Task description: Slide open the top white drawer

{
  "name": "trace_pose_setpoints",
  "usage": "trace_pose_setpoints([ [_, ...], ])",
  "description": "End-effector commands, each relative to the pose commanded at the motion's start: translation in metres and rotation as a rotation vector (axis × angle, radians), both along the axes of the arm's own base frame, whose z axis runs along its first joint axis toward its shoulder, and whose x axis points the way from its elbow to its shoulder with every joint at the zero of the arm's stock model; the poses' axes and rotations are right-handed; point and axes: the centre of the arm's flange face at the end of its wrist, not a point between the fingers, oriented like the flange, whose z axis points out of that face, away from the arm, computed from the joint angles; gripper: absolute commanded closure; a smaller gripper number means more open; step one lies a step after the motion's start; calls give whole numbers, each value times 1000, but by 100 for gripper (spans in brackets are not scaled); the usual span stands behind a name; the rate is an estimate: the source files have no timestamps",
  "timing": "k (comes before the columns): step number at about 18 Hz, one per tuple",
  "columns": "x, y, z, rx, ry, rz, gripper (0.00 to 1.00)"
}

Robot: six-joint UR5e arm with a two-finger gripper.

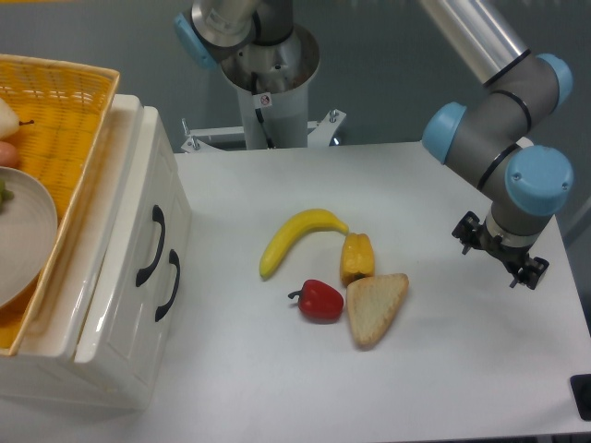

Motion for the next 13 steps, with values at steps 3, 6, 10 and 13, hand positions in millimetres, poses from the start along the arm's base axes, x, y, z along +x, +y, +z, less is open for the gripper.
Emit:
trace_pose_setpoints([
  [3,0,2,1,8,4,0,0],
  [6,3,3,4,22,6,28,0],
  [10,22,22,12,34,29,134,0],
  [13,55,59,16,54,42,232,0],
])
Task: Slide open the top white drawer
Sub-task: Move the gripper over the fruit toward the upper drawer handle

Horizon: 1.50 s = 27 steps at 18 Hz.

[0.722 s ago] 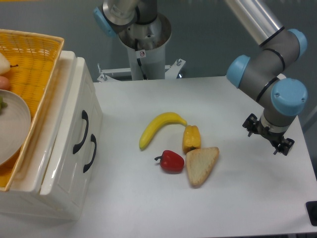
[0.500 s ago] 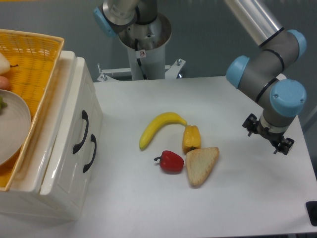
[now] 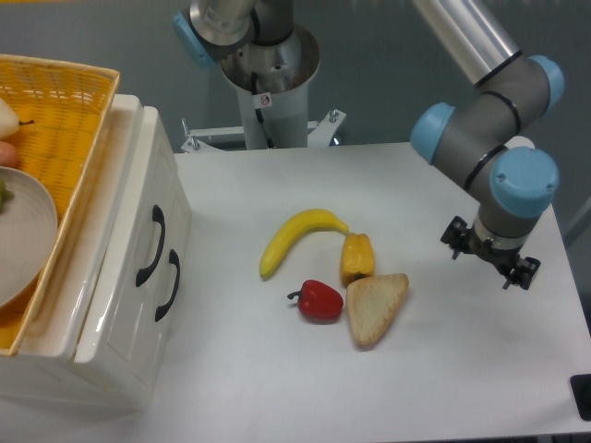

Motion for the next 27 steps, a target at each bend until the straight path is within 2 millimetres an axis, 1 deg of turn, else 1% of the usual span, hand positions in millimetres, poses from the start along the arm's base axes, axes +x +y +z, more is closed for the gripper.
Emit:
trace_pose_setpoints([
  [1,12,7,3,6,0,12,0],
  [2,25,8,14,13,7,23,0],
  [5,63,7,35,81,-17,100,0],
  [7,80,5,48,114,-25,124,0],
  [9,107,14,61,150,-49,144,0],
  [10,120,18,64,157,-54,171,0],
  [11,130,25,57,147,-60,191,0],
  [13,158,44,59,142,-64,200,0],
  [15,177,53,71,157,-66,218,0],
  [18,223,76,81,163,-101,203,0],
  [20,254,91,87,157,-115,227,0],
  [21,266,97,87,159,-128,224,0],
  [23,282,106,91,187,-181,235,0],
  [27,294,113,120,233,-257,342,0],
])
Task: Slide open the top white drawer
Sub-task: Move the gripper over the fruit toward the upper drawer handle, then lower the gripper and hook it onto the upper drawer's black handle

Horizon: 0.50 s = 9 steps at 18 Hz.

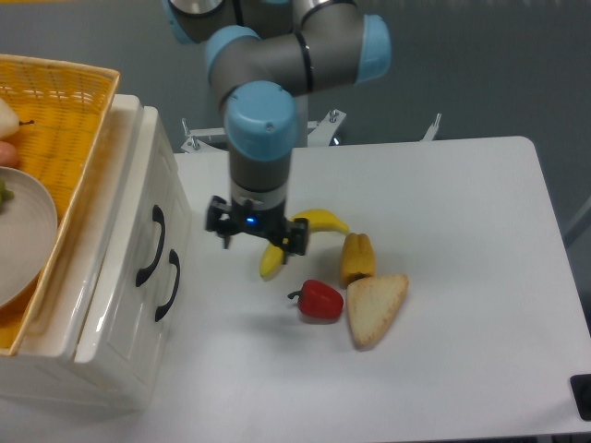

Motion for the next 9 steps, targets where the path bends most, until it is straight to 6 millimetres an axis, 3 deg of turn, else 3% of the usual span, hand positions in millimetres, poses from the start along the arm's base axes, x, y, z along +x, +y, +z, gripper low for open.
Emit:
trace_pose_setpoints([
  [3,6,-2,19,36,-34,19,0],
  [9,18,8,14,43,-77,45,0],
])
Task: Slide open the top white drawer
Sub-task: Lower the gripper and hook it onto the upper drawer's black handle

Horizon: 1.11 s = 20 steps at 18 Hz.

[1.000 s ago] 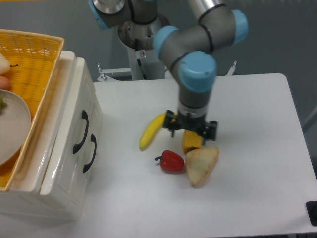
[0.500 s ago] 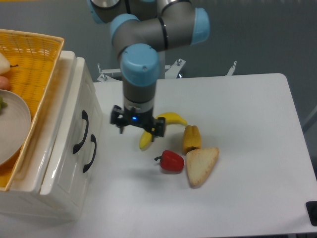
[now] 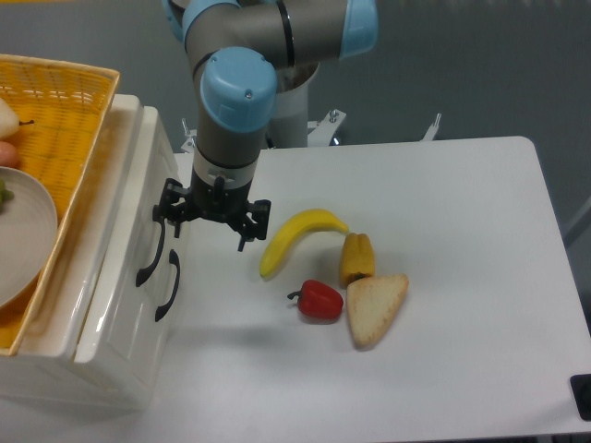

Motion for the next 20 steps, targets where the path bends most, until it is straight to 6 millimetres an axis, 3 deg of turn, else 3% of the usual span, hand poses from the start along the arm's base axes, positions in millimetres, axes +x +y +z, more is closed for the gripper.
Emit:
trace_pose_setpoints([
  [7,4,8,-20,-34,-42,46,0],
  [20,7,15,-33,-60,-68,82,0],
])
